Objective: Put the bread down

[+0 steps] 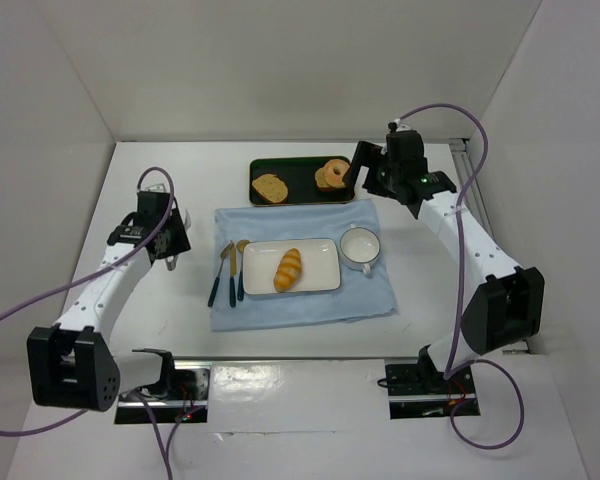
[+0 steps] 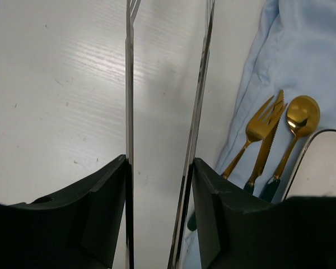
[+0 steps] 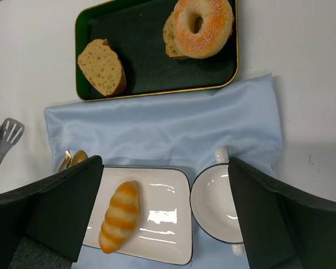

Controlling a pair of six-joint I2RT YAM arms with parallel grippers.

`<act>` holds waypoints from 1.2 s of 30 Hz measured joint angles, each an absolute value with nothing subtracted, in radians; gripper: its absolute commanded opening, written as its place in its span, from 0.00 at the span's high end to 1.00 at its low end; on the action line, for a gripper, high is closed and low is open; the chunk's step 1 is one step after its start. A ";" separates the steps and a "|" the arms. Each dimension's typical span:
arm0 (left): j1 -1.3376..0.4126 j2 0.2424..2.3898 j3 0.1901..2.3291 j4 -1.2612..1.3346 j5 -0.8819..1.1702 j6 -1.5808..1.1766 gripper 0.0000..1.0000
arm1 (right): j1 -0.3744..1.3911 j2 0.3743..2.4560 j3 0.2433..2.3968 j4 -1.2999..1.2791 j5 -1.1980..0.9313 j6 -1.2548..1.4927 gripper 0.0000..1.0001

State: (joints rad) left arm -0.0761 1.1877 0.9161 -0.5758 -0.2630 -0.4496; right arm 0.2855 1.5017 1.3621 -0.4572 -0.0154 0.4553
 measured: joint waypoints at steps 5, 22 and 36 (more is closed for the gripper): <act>-0.025 1.283 0.916 -0.499 -0.209 -0.413 0.41 | 0.282 1.497 1.352 -0.457 -0.019 0.455 0.00; -0.001 1.582 0.940 -0.410 -0.155 -0.393 0.41 | 0.238 1.497 1.329 -0.450 -0.059 0.467 0.00; 0.000 1.824 1.147 -0.386 -0.160 -0.392 0.39 | 0.202 1.497 1.314 -0.448 -0.075 0.475 0.00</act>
State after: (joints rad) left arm -0.0002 1.8236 1.1465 -0.3859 -0.1596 -0.3923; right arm 0.2020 1.4971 1.3136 -0.4484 -0.0750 0.4747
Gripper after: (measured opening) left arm 0.606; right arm 0.999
